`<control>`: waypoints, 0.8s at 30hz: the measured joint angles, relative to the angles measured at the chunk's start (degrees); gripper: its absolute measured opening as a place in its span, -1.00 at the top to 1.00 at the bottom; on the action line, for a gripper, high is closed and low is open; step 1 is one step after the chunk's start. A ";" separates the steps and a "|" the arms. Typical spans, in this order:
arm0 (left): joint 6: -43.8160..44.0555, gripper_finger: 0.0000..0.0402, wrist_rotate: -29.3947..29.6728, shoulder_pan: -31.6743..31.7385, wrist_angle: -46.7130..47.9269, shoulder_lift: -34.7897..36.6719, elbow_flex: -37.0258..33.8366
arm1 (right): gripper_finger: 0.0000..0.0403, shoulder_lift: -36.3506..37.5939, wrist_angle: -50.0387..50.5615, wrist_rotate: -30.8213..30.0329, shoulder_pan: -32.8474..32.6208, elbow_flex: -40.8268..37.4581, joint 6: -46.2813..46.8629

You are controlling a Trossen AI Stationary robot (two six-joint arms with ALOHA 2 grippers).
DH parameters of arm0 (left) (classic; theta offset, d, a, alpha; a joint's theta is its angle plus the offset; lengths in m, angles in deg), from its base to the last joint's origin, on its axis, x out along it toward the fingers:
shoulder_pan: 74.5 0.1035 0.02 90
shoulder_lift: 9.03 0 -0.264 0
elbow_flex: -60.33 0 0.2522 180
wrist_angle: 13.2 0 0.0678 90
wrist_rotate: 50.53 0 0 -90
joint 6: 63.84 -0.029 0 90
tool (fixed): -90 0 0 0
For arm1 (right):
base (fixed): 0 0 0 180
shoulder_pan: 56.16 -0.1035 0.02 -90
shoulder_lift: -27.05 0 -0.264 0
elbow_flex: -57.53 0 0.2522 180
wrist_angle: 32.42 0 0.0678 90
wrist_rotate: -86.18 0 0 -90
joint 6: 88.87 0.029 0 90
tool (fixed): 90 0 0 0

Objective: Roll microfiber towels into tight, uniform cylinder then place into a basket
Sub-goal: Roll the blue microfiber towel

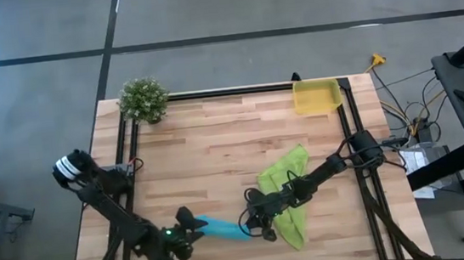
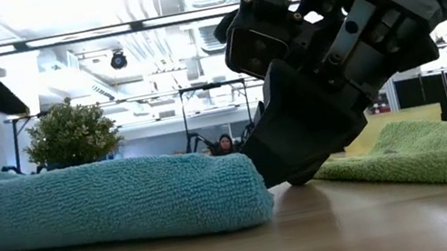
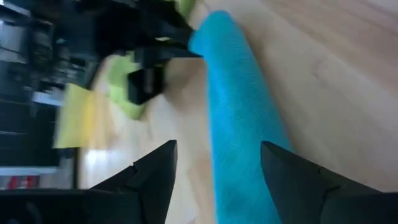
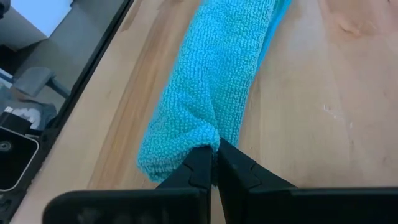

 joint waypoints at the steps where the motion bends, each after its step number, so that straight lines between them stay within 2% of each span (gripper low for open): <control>1: 0.09 -0.08 -1.97 0.90 0.28 -1.16 0.83 | 0.96 0.00 -0.04 -0.09 0.00 0.00 0.08; 6: 1.59 -0.21 -12.13 3.50 5.29 -4.48 5.61 | 0.96 0.00 -0.41 -0.34 0.00 0.00 0.74; 10: 7.63 -0.33 -13.93 5.00 11.69 -4.34 9.20 | 0.96 0.00 -0.58 -0.46 0.00 0.00 0.78; 13: 9.51 -0.38 -14.21 6.88 12.58 -4.28 10.23 | 0.96 0.00 -0.77 -1.51 -0.02 0.00 0.76; 19: 9.85 -0.40 -24.80 11.93 11.86 -7.05 10.80 | 0.96 0.00 -0.77 -1.70 -0.18 0.00 0.97; 24: 9.86 -0.40 -26.71 13.94 11.17 -9.28 12.24 | 0.96 0.00 -0.77 -2.13 -0.42 0.00 1.04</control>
